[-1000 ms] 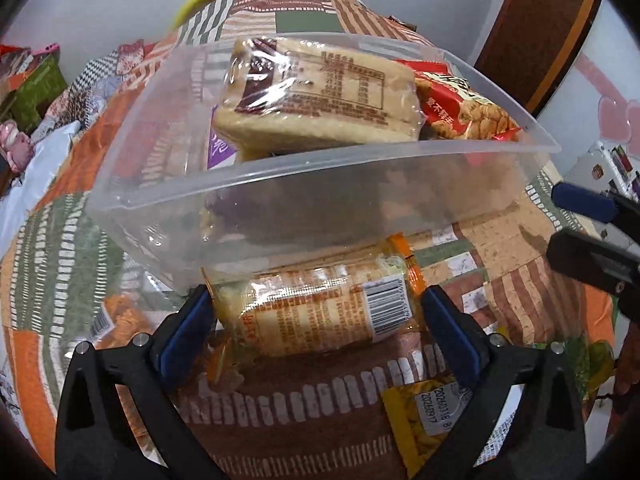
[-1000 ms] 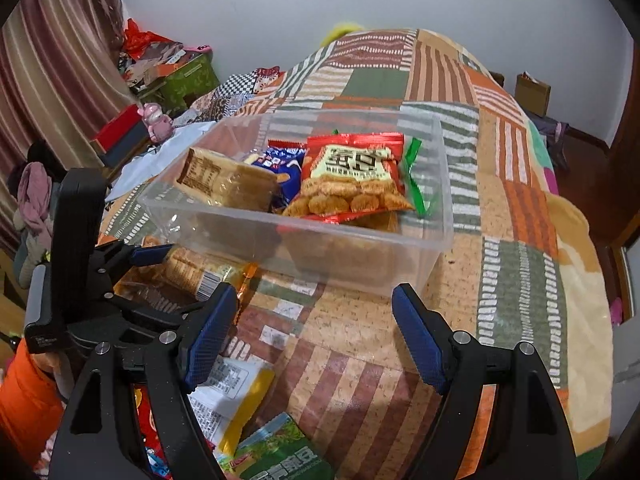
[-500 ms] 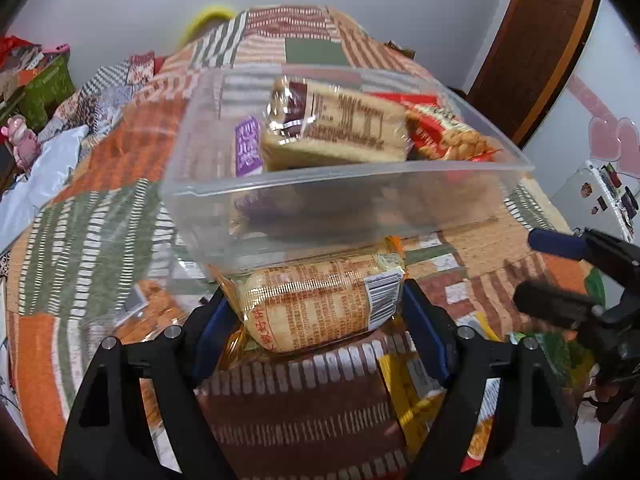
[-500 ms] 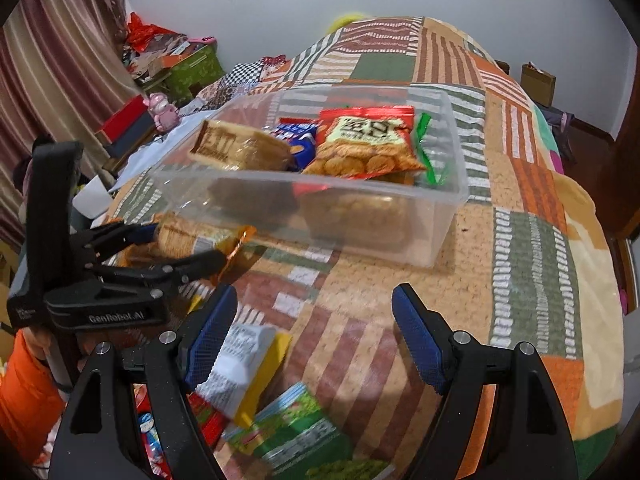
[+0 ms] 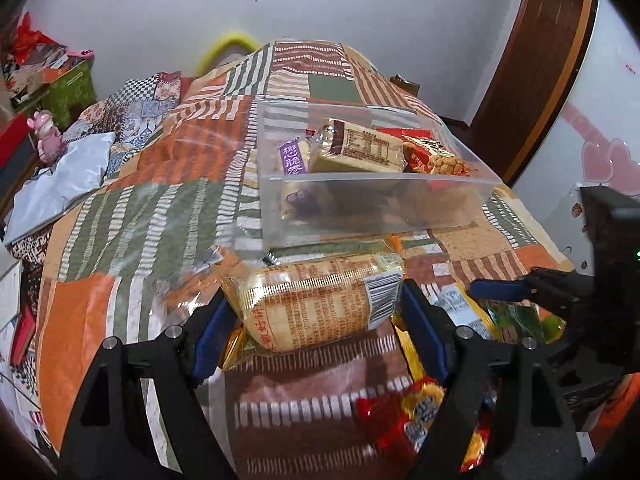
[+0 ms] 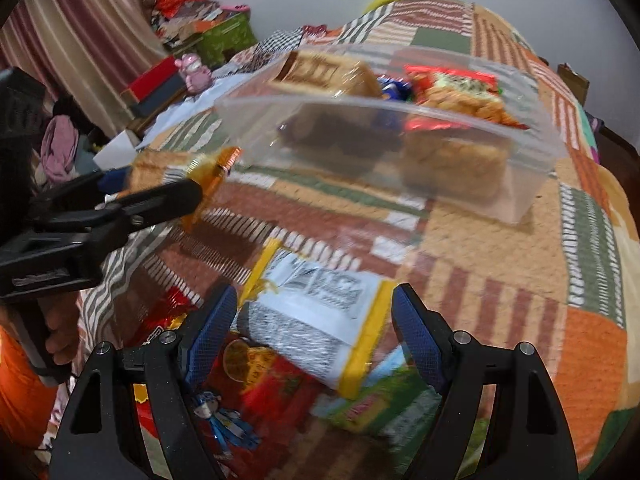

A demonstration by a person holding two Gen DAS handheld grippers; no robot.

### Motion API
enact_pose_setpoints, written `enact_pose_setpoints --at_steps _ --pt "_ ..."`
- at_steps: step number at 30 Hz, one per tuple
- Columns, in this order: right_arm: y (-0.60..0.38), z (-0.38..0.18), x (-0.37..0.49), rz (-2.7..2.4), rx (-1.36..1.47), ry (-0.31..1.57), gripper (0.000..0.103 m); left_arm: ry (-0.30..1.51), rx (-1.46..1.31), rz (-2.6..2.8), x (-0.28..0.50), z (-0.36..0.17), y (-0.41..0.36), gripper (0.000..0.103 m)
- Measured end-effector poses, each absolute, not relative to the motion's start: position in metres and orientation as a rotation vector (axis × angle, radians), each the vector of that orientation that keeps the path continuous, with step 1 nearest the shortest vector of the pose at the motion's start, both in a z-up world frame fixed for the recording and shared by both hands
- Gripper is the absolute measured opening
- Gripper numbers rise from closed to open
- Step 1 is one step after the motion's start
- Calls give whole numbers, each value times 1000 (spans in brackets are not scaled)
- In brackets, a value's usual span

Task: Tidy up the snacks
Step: 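Grasp the clear cracker pack with the left gripper while the right grasps the white-yellow bag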

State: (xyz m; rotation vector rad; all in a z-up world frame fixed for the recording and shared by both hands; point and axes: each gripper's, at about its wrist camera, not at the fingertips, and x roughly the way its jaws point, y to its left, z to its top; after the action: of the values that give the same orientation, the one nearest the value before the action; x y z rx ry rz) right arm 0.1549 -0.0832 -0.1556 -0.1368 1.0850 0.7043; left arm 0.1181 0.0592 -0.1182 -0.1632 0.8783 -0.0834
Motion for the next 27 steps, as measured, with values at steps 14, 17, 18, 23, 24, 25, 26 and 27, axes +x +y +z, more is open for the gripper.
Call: enact_pose_setpoints --at_steps 14,17,18,23,24,25,26,27 --pt "-77 -163 150 662 -174 1064 72 873 -208 -90 103 -123 61 79" --pt "-79 -161 149 667 -160 1062 61 869 -207 -85 102 -122 61 79" --pt "-80 -161 149 668 -154 1061 59 867 -209 -83 102 -121 61 79" --pt "-85 -156 146 674 -145 1044 48 856 -210 -83 102 -117 60 79" --pt "-86 -154 146 676 -140 1041 46 854 -207 -84 103 -116 59 79" --pt "-87 -152 147 680 -135 1038 44 852 -206 -85 104 -115 58 79" --pt "-87 -151 147 682 -134 1036 44 849 -205 -86 104 -114 57 79" --pt "-88 -149 147 680 -136 1029 43 845 -204 -87 105 -113 56 79"
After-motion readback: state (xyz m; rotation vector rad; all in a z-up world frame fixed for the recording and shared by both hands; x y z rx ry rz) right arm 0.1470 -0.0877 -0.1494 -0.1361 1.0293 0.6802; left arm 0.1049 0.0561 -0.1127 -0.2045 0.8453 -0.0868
